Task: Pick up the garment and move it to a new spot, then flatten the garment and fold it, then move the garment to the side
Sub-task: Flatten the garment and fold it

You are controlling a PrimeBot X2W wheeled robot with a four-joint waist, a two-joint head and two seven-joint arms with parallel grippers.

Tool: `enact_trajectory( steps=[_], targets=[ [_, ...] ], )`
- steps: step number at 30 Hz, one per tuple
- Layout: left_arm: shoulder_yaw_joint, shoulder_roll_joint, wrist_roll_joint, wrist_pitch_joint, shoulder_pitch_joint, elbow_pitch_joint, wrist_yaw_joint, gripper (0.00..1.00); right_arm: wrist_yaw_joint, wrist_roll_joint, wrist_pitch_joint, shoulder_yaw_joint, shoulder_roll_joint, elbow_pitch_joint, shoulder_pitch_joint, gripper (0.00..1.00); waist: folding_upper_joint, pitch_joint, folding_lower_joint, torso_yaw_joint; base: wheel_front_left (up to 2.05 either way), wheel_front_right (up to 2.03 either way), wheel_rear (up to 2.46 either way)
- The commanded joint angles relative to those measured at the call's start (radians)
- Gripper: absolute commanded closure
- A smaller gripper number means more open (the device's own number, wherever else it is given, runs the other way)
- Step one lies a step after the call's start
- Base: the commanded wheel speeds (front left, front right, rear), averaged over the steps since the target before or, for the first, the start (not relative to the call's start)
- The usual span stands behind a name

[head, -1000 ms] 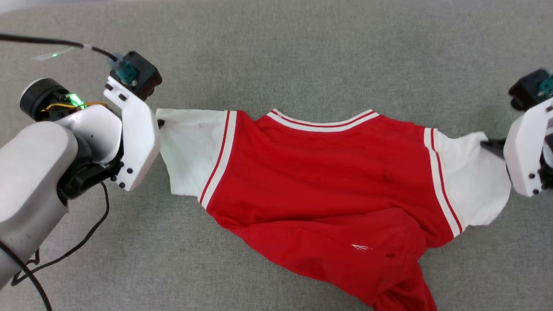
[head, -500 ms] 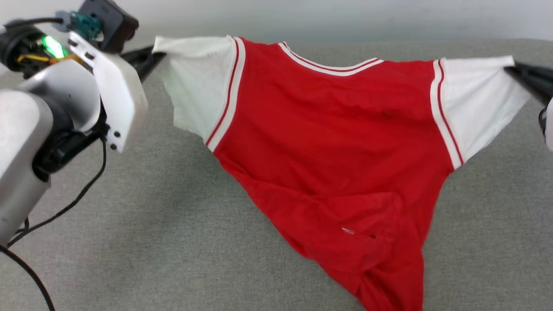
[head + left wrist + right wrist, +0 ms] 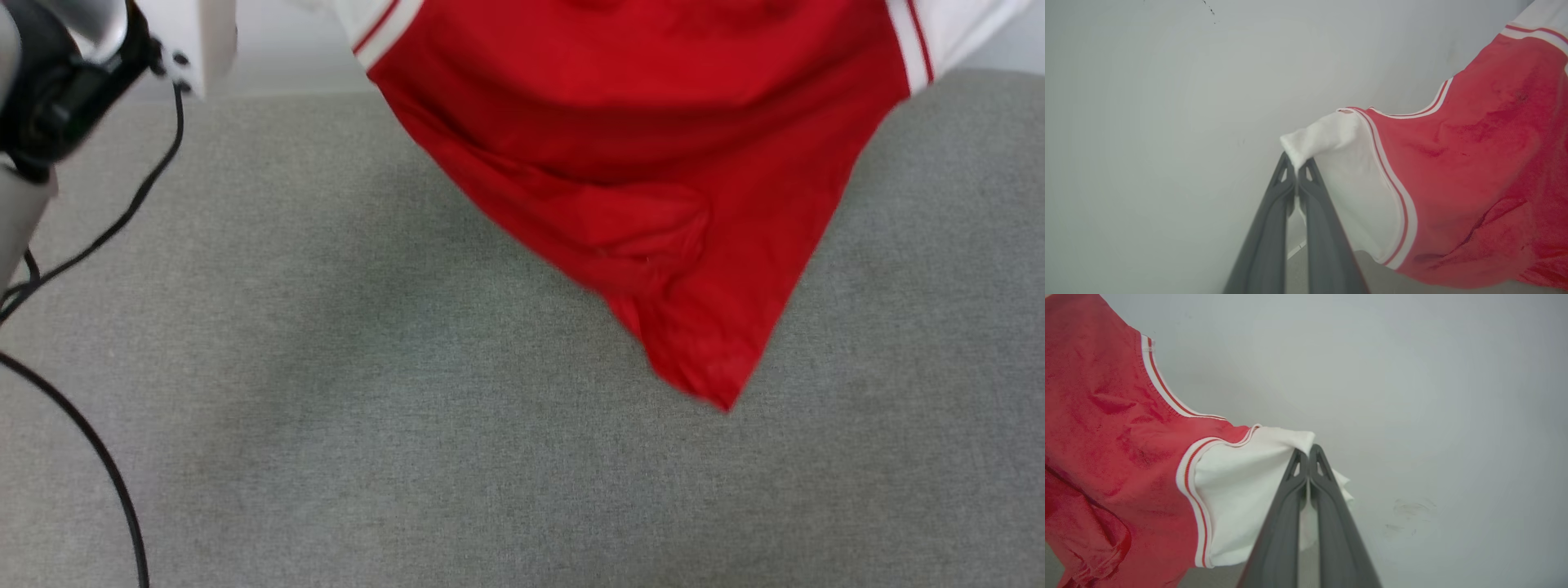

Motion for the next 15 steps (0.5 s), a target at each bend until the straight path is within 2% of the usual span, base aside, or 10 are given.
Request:
enact_trajectory(
  steps=[1, 8, 15],
  targets=[
    [0.007, -0.018, 0.01, -0.013, -0.043, 0.021, -0.003, 1.0, -0.001, -0.03, 0.003, -0.002, 0.022, 0.021, -0.057, 1.0, 0.0, 0.025, 0.0, -0.004, 0.0, 0.0, 0.0],
    [0.028, -0.09, 0.056, -0.07, -0.224, 0.155, -0.01, 1.0, -0.001, -0.163, -0.019, 0.018, 0.111, 0.159, -0.287, 1.0, 0.0, 0.125, 0.0, -0.005, 0.0, 0.0, 0.0],
    [0.051, -0.125, 0.11, -0.154, -0.41, 0.289, -0.013, 1.0, -0.001, -0.267, -0.099, 0.034, 0.201, 0.321, -0.503, 1.0, 0.0, 0.225, 0.0, -0.016, 0.0, 0.0, 0.0]
  ],
)
